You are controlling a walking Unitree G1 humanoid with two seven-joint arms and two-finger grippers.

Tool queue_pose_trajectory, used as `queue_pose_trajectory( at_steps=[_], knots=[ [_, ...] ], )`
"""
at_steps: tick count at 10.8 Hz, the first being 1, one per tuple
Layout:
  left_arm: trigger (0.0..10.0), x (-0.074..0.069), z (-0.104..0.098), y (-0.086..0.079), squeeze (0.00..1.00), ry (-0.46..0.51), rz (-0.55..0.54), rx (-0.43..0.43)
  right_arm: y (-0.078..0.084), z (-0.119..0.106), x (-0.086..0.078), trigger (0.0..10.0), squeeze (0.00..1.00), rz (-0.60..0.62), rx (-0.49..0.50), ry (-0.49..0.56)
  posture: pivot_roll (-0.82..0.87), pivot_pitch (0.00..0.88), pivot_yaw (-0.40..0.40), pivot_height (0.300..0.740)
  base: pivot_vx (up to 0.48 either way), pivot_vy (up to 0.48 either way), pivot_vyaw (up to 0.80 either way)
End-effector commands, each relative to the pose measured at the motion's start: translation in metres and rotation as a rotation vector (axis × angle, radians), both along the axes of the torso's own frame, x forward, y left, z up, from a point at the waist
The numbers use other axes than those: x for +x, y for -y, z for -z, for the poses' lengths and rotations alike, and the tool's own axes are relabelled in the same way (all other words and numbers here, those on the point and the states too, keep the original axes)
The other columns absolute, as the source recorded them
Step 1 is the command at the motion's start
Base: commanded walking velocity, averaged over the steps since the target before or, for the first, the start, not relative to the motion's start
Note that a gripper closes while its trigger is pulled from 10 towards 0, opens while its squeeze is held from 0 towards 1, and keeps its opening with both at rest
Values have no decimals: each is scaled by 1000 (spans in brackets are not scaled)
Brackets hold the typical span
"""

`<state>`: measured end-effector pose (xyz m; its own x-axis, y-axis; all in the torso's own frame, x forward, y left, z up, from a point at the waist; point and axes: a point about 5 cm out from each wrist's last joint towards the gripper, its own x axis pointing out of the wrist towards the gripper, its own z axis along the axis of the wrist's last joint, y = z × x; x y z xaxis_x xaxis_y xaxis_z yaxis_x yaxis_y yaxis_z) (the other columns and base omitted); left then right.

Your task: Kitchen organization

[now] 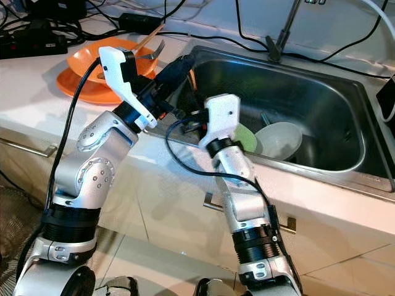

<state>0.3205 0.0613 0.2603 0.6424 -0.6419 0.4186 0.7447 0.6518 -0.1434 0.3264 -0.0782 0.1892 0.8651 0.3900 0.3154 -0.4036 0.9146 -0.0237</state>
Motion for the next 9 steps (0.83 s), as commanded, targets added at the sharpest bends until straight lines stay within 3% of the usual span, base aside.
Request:
queue_pose_trajectory(
  at_steps=[1,6,7,8,9],
  knots=[
    [10000,-1,3,2,0,-24,18,-10,6,-3,0,0,0,18,31,13,107,94,-53,740,0,0,0],
    [10000,-2,2,3,0,-37,38,-28,4,-2,0,0,0,5,25,10,109,94,-54,740,0,0,0],
    [10000,-2,2,4,322,-40,42,-28,3,-1,0,0,0,4,25,9,108,94,-54,740,0,0,0],
    [10000,-2,3,4,1000,-46,46,-30,3,-1,0,0,0,5,25,8,106,95,-53,740,0,0,0],
    [10000,-2,3,5,1000,-56,51,-35,4,0,0,0,0,8,24,8,108,95,-54,740,0,0,0]
  ],
)
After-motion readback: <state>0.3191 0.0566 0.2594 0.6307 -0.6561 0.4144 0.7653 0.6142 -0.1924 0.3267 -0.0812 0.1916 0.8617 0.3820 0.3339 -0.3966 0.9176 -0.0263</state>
